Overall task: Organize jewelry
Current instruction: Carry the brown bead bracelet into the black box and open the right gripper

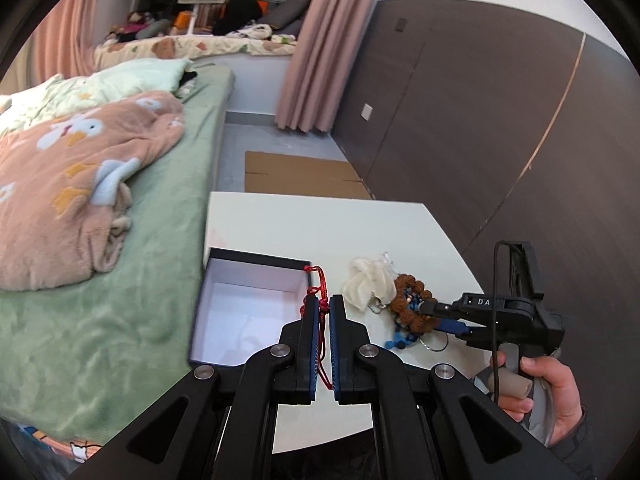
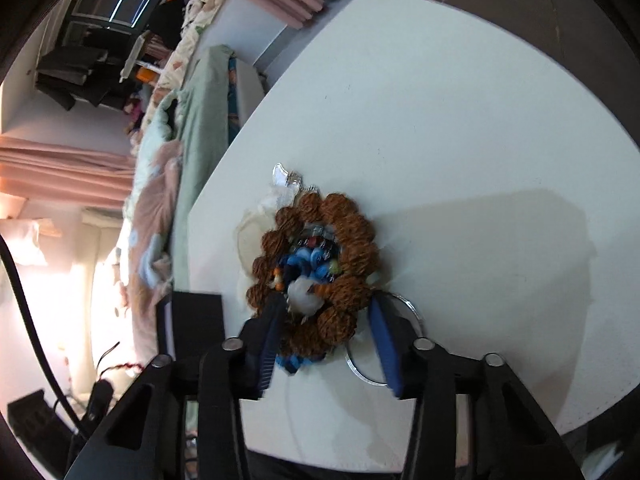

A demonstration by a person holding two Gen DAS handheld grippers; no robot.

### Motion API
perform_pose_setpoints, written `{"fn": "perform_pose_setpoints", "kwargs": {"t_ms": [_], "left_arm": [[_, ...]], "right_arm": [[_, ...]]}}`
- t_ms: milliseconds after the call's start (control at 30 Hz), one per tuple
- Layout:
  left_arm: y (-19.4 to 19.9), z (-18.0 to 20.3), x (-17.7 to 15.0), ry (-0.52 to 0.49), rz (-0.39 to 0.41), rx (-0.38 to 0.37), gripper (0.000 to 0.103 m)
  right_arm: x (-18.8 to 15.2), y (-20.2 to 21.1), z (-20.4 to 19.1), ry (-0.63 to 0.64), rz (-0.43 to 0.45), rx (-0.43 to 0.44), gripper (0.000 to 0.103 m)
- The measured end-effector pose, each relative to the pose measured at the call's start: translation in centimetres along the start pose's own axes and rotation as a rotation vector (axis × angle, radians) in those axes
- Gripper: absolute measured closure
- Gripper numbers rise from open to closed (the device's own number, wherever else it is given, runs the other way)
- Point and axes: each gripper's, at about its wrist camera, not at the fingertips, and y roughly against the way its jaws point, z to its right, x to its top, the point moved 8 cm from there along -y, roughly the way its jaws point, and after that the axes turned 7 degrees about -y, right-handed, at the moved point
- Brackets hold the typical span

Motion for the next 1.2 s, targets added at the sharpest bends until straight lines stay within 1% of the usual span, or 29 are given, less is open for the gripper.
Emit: {"fn": "perform_pose_setpoints", "kwargs": {"t_ms": [33,67,100,200,333,500,633,767,800,833,867,900,933,1000,1200], "left_arm": [[0.2,-0.4,0.1,0.008,0.005,0.001,0.098],[0.3,-0.9,0.2,0.017,0.012,0.003,0.098],[0.5,-1.4,0.4,0.026,0.017,0.003,0.098],[0.7,-2.6,0.9,0.050,0.032,0.001,0.098],[0.8,-3.9,1.9,0.070,0.057,-0.009,0.098],[0.8,-4.5,2.4,0.078,0.066,-0.030,0.098],[0.1,-5.0,2.6,0.103,0.049,-0.044,0.098],[-1.3,-5.0,2.6,0.134,-0.002,-0.087,0.097],[-1.6,-5.0,2.5,0.145,-0.022,-0.093,0.092],[-1.8,-5.1,2.4,0.151,-0.032,-0.093,0.076],[-1.8,-5.3,2.3,0.156,-0.035,-0.094,0.064],[-1.6,-5.6,2.3,0.163,-0.026,-0.092,0.041],[-1.3,-5.9,2.3,0.172,-0.009,-0.085,0.029],[-0.2,-7.0,2.2,0.197,0.030,-0.072,0.028],[1.7,-9.9,1.5,0.255,0.032,-0.046,0.027]], "right_arm": [[0.1,0.0,0.0,-0.007,0.000,-0.003,0.067],[0.2,0.1,-0.1,-0.015,0.001,-0.003,0.080],[0.1,0.4,-0.3,-0.011,0.007,-0.005,0.083],[-0.2,1.5,-1.6,0.036,0.037,0.001,0.083],[-0.1,3.0,-3.9,0.101,0.074,-0.014,0.083],[-0.3,4.3,-6.7,0.159,0.103,-0.016,0.083],[-1.0,4.8,-8.7,0.195,0.107,-0.021,0.083],[-1.7,5.4,-10.5,0.232,0.105,-0.020,0.083],[-2.0,5.4,-11.2,0.242,0.106,-0.020,0.083],[-2.2,5.6,-11.7,0.252,0.106,-0.017,0.083],[-2.4,5.7,-12.3,0.263,0.106,-0.014,0.083],[-2.6,5.8,-12.9,0.273,0.106,-0.010,0.083],[-2.9,5.9,-13.5,0.284,0.105,-0.006,0.083],[-3.4,5.9,-14.9,0.304,0.103,0.003,0.083],[-4.9,4.7,-18.1,0.367,0.086,0.021,0.083]]}}
